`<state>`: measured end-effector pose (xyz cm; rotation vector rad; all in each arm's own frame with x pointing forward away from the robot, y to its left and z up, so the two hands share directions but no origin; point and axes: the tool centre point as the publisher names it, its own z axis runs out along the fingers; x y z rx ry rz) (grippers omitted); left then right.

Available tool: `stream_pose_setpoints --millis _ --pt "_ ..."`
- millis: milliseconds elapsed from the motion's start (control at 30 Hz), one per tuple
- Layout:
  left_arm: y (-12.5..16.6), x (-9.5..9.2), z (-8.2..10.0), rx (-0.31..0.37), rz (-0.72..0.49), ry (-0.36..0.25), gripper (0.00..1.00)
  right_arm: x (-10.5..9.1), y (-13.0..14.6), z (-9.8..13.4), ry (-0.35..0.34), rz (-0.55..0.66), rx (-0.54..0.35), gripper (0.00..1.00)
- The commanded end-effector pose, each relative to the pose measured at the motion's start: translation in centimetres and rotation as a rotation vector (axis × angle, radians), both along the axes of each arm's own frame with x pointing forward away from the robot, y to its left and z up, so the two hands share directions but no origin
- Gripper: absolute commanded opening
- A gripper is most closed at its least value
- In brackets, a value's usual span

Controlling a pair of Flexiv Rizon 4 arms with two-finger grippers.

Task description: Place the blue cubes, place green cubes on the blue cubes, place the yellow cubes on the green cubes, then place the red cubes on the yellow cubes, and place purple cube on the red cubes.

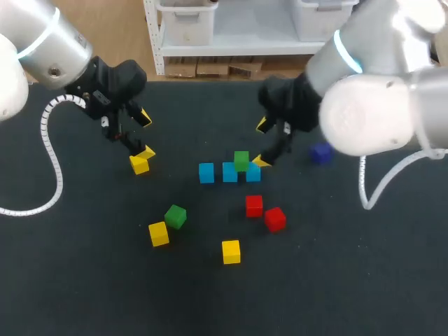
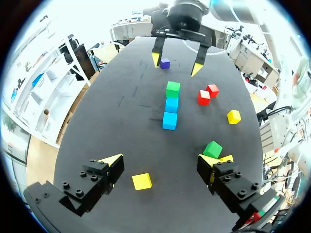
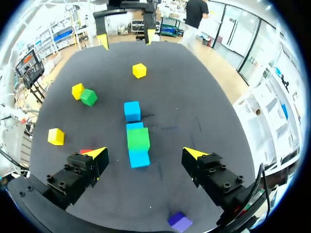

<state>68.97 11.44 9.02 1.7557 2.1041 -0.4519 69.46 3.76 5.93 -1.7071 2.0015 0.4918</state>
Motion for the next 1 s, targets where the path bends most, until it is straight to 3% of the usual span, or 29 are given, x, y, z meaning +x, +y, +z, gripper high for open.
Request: stream_pose_setpoints --millis 33,200,567,800,1000 --pt "0.1 -0.1 0.0 -0.003 -0.002 -0.003 1.0 -1.3 -3.1 1.8 -0.014 0.042 0.089 1.0" --pt "0.1 -0.1 0.0 -0.003 -0.002 -0.003 1.0 -1.8 -5.1 2.6 -0.022 0.122 0.144 1.0" --pt "0.1 -0.1 0.0 -0.003 -0.002 -0.003 1.0 -3.2 -9.1 3.5 0.002 0.18 0.134 1.0" --pt "0.1 -0.1 0.0 -0.003 -0.002 -0.003 1.0 -4.1 -9.5 2.9 0.054 0.178 0.176 1.0" --pt "0.1 -0.1 0.0 -0.003 -0.002 -0.003 1.0 -4.4 -9.5 2.9 0.079 0.166 0.158 1.0"
